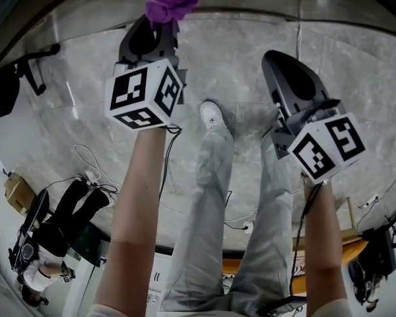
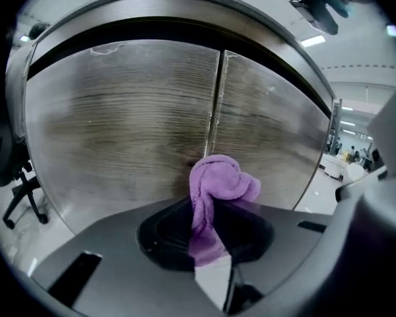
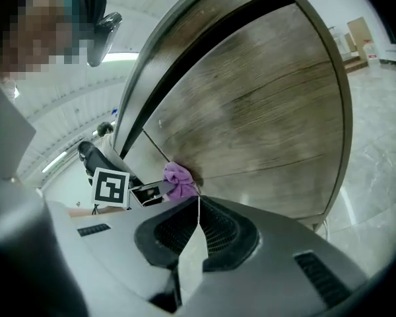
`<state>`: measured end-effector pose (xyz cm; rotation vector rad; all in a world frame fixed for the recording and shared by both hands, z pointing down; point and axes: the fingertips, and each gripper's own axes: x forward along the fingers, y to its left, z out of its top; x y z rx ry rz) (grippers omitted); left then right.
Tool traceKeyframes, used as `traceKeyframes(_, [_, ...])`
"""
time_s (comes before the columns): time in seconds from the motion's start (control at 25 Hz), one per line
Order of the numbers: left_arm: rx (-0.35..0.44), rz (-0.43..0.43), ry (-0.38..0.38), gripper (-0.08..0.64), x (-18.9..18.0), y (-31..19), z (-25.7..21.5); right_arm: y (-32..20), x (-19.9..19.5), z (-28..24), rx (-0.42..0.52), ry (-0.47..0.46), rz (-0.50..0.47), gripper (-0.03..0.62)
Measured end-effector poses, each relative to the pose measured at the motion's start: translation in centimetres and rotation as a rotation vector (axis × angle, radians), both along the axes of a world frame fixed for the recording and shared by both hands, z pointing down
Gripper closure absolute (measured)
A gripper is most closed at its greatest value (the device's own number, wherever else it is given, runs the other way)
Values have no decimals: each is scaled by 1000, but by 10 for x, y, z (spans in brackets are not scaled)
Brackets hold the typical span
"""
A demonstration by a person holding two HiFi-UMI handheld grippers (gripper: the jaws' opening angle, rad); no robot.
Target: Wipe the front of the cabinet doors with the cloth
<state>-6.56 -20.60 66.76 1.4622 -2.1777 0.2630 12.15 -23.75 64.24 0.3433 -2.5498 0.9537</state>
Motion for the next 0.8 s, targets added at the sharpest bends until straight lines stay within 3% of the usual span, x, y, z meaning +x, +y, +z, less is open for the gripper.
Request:
traceKeyframes(0.12, [3, -26, -18, 482, 2, 1, -2, 4, 2, 0, -1, -7, -27, 563])
traceKeyframes(0.32, [15, -86, 61, 482, 44, -10, 12, -5, 45, 14, -23, 32, -38, 563])
traceKeyframes(0.52, [-10, 12, 120, 482, 140, -60, 39, -35, 111, 29, -23, 75, -55, 563])
traceKeyframes(0.8, [-24, 140, 265, 482, 278, -156, 95, -98, 221, 63, -38, 126, 44, 563])
